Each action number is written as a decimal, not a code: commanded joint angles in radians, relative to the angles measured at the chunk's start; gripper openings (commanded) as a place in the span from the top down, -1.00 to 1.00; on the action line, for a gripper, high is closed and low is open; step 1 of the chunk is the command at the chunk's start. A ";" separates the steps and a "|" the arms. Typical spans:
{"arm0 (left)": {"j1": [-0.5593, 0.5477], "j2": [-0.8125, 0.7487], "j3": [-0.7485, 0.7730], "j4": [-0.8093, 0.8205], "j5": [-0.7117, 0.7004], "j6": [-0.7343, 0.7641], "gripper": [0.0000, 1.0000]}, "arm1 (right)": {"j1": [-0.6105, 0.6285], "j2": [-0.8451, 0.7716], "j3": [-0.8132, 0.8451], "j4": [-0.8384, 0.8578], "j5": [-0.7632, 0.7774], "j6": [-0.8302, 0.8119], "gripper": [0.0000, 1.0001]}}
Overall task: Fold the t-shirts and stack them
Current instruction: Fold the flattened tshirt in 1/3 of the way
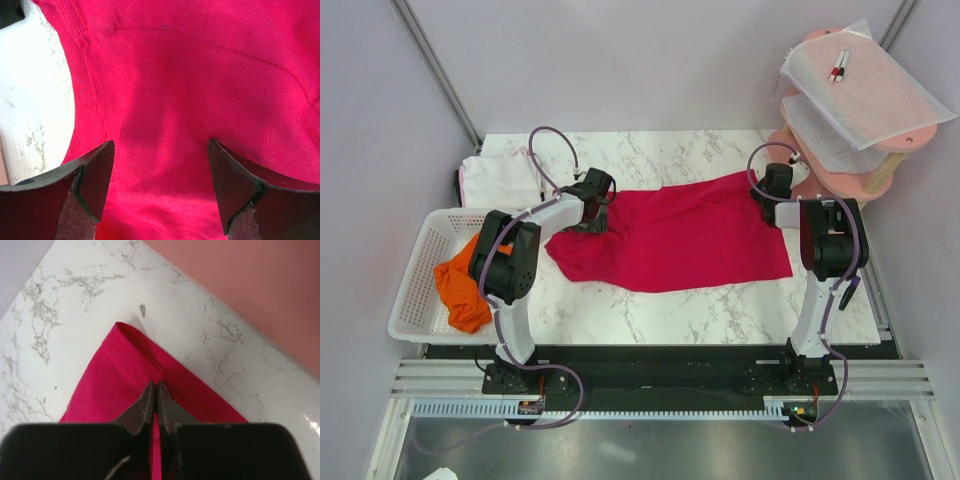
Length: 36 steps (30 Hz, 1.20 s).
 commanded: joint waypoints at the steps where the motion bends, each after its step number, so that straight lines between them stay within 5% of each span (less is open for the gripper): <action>1: -0.005 0.032 0.009 -0.004 -0.026 0.003 -0.64 | -0.004 -0.020 0.001 0.070 -0.013 0.013 0.94; 18: -0.005 0.056 0.037 -0.029 -0.043 -0.009 -0.64 | -0.010 -0.252 -0.033 -0.116 -0.055 0.002 1.00; 36: -0.005 0.075 0.076 -0.065 -0.067 -0.017 -0.64 | -0.053 -0.324 -0.071 -0.206 0.126 -0.073 1.00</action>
